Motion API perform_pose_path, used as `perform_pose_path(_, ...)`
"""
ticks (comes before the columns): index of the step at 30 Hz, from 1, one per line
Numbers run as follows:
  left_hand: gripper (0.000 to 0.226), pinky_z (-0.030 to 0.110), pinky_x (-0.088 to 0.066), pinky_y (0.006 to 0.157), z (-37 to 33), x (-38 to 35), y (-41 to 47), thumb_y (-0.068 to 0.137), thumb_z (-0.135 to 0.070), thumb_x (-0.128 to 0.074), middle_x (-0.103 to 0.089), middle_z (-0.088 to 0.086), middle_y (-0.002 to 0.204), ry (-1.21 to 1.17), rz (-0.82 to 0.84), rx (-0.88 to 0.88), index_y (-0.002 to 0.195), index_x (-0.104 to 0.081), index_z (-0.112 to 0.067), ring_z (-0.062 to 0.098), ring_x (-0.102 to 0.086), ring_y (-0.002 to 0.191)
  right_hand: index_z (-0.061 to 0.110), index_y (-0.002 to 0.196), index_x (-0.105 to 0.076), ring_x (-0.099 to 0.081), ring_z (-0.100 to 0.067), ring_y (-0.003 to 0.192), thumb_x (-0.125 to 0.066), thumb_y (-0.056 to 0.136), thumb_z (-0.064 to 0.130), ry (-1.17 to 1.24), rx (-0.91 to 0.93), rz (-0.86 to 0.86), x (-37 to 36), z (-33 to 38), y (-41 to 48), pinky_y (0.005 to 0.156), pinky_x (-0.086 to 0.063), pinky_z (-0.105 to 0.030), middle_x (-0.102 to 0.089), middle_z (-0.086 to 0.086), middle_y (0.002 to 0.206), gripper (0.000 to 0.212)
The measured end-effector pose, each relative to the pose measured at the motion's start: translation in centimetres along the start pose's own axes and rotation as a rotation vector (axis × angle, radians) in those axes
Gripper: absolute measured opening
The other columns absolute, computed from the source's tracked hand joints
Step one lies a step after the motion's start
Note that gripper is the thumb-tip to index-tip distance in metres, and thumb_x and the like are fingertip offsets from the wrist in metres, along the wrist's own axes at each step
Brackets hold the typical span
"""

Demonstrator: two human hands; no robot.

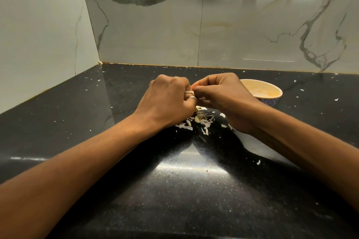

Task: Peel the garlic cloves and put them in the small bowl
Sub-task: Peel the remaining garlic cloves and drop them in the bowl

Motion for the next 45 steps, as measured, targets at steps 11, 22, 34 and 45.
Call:
perform_pose_path(11,0.023,0.035,-0.054,0.071,0.3,-0.3,0.3,0.079,-0.034,-0.06,-0.069,-0.005,0.073,-0.025,0.077,-0.027,0.088,-0.074,-0.019,0.019,-0.064,0.073,0.014,0.085,-0.078,-0.074,-0.031,0.09,-0.068,0.077,-0.002,-0.235,-0.009,-0.05,1.1,-0.5,0.7,0.086,-0.061,-0.048,-0.077,-0.009,0.083,0.02)
perform_pose_path(22,0.015,0.029,-0.054,0.075,1.5,0.3,0.9,0.09,-0.033,-0.066,-0.068,-0.013,0.079,-0.123,0.027,0.035,0.097,-0.077,-0.027,0.006,-0.063,0.075,0.007,0.113,-0.069,-0.073,-0.031,0.093,-0.069,0.09,-0.004,-0.181,0.059,-0.024,1.7,1.1,0.5,0.082,-0.063,-0.043,-0.073,-0.013,0.1,0.025)
perform_pose_path(34,0.008,0.028,-0.06,0.053,2.4,-0.2,0.7,0.091,-0.019,-0.072,-0.071,-0.005,0.069,-0.446,0.037,0.187,0.091,-0.078,-0.014,0.008,-0.071,0.06,0.011,0.108,-0.073,-0.074,-0.018,0.092,-0.075,0.088,0.005,-0.261,0.204,-0.02,0.9,2.4,0.2,0.089,-0.06,-0.04,-0.076,-0.005,0.096,0.021)
perform_pose_path(45,0.006,0.027,-0.06,0.057,2.9,-0.4,0.5,0.092,-0.008,-0.069,-0.073,0.006,0.073,-0.613,0.067,0.26,0.092,-0.074,-0.007,0.013,-0.074,0.067,0.002,0.102,-0.072,-0.075,-0.028,0.088,-0.072,0.09,0.008,-0.144,0.15,0.034,0.7,2.2,-0.2,0.08,-0.063,-0.036,-0.075,-0.016,0.092,0.013)
Point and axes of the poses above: each hand's wrist, its own y-axis towards the middle knuckle, its own x-axis out of the back of the hand, z = x × y, the point moved 10 cm from there along y, towards the middle knuckle
